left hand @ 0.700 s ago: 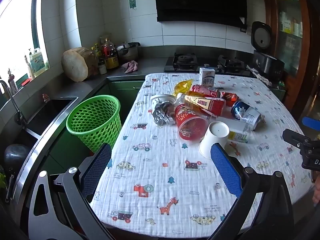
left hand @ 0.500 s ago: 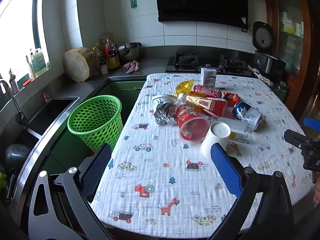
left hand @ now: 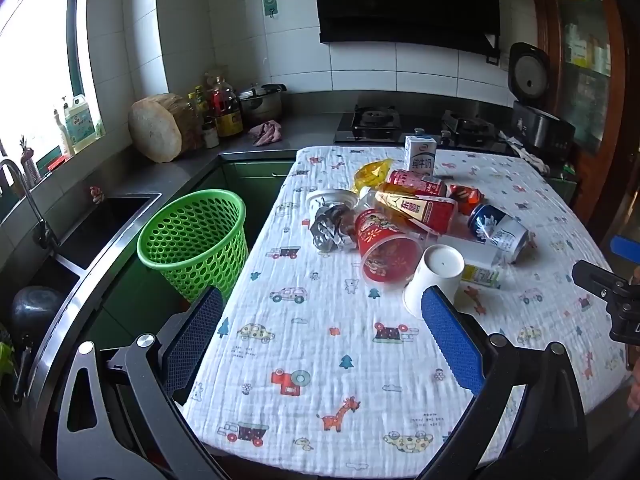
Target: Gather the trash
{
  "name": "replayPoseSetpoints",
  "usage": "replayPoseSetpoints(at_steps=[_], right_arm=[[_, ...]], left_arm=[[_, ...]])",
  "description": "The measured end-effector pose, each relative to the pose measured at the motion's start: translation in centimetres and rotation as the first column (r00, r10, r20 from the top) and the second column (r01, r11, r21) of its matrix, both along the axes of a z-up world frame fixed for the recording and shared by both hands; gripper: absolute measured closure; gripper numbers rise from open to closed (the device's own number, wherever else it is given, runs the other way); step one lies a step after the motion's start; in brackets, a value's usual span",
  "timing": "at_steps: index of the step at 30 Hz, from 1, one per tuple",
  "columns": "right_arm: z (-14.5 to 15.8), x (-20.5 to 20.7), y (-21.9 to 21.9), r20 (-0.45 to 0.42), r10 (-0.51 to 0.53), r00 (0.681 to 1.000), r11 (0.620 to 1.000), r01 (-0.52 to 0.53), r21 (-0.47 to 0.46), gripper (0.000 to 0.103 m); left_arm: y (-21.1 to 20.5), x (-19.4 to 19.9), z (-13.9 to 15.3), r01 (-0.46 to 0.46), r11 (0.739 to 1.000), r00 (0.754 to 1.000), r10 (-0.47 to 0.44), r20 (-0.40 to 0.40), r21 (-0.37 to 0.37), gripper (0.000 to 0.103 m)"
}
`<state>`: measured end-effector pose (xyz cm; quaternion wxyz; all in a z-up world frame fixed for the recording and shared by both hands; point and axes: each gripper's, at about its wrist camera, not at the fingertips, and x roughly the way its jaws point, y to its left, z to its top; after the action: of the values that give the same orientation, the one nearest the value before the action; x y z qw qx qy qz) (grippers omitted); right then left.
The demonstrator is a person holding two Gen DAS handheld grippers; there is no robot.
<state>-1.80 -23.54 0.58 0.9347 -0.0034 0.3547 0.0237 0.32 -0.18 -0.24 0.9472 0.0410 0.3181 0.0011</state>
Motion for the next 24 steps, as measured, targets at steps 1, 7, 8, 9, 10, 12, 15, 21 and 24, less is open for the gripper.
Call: replayPoseSetpoints(at_steps=[1, 7, 8, 9, 10, 12, 15, 21, 24], right_arm=[[-0.03, -0.04, 0.06, 0.000, 0.000, 1.000, 1.000, 0.000, 0.000, 0.006], [0.18, 0.13, -0.03, 0.000, 0.006, 1.000, 1.000, -0.006, 0.001, 0.006], [0.17, 0.18, 0.10, 0.000, 0.007, 1.000, 1.000, -0.007, 0.000, 0.006], [0.17, 0.17, 0.10, 0.000, 0.006, 1.000, 1.000, -0.006, 0.001, 0.006], [0.02, 0.20, 0.20, -0.001, 0.008, 1.000, 1.000, -0.008, 0.001, 0.006], [0.06, 0.20, 0.18, -0.001, 0.008, 1.000, 1.000, -0.008, 0.001, 0.006], [-0.01, 0.10, 0.56, 0.000, 0.010, 1.000, 1.000, -0.010, -0.003, 0.006], [0.08, 0.12, 0.58, 0.000, 0.010, 1.000, 1.000, -0.010, -0.002, 0.006], [0.10, 0.10, 0.69, 0.000, 0.010, 1.000, 1.000, -0.010, -0.001, 0.006]], left_arm=[[0.04, 0.00, 0.03, 0.000, 1.000, 1.000, 0.000, 0.001, -0.001, 0.005], [0.07, 0.11, 0.05, -0.003, 1.000, 1.000, 0.003, 0.001, -0.002, 0.005], [0.05, 0.10, 0.07, -0.002, 1.000, 1.000, 0.002, 0.000, -0.001, 0.005], [0.06, 0.12, 0.05, -0.003, 1.000, 1.000, 0.003, -0.001, -0.003, 0.005], [0.02, 0.09, 0.07, -0.002, 1.000, 1.000, 0.002, 0.000, 0.000, 0.005], [0.08, 0.09, 0.05, -0.003, 1.000, 1.000, 0.003, -0.001, -0.001, 0.005], [0.11, 0.12, 0.03, -0.004, 1.000, 1.000, 0.004, -0.001, -0.002, 0.005], [0.14, 0.10, 0.03, -0.003, 1.000, 1.000, 0.003, -0.001, -0.002, 0.005], [0.15, 0.12, 0.04, -0.003, 1.000, 1.000, 0.003, -0.001, -0.003, 0.005]])
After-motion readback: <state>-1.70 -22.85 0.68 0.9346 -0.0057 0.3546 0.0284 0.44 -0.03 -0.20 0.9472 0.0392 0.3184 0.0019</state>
